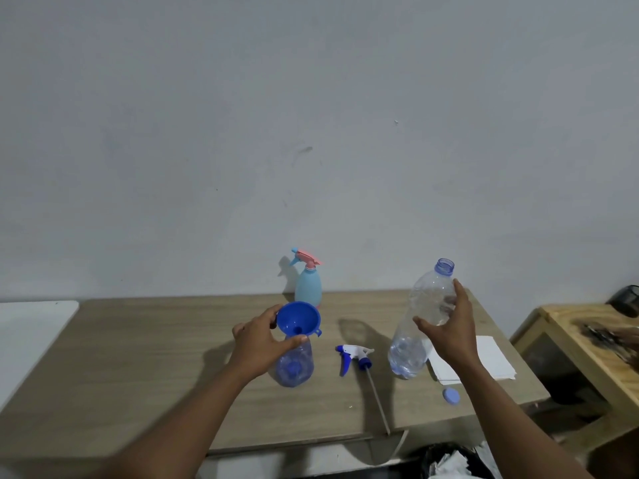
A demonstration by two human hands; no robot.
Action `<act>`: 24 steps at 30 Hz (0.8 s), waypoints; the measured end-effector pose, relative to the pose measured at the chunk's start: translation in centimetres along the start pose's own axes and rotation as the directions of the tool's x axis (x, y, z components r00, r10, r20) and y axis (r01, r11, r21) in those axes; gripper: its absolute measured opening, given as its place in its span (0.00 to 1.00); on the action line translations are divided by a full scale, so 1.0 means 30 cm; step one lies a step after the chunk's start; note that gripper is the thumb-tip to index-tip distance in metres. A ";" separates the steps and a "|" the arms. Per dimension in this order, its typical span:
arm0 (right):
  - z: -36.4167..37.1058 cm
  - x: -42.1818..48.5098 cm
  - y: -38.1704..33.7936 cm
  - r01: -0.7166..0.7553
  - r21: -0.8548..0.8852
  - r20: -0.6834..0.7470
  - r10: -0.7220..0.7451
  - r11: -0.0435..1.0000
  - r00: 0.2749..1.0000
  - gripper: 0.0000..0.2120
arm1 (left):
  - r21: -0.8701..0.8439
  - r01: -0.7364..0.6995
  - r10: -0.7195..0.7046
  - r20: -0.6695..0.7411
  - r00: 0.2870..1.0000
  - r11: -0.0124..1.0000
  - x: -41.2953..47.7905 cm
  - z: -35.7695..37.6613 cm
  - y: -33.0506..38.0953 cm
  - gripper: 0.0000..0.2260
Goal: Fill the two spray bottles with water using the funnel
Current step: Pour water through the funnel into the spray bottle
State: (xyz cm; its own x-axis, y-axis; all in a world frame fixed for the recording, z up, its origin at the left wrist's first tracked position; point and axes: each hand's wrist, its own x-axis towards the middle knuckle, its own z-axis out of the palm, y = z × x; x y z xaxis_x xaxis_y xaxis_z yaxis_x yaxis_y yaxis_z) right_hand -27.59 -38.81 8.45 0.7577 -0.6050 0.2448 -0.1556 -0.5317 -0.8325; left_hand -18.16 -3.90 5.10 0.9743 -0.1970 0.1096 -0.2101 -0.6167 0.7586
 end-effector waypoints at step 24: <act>0.182 -0.086 -0.240 0.230 0.192 0.187 -0.266 0.954 0.946 0.14 | -0.093 0.071 -0.071 0.002 0.997 0.993 -0.044 -0.048 -0.052 0.45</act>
State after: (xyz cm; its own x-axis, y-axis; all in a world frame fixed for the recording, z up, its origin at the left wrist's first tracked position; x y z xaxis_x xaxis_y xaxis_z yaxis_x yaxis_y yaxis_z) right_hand -24.95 -30.18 11.11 0.8763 -0.3200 0.3600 0.1476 -0.5331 -0.8331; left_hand -19.00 -1.58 4.68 0.9866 -0.1539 0.0543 -0.1318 -0.5554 0.8211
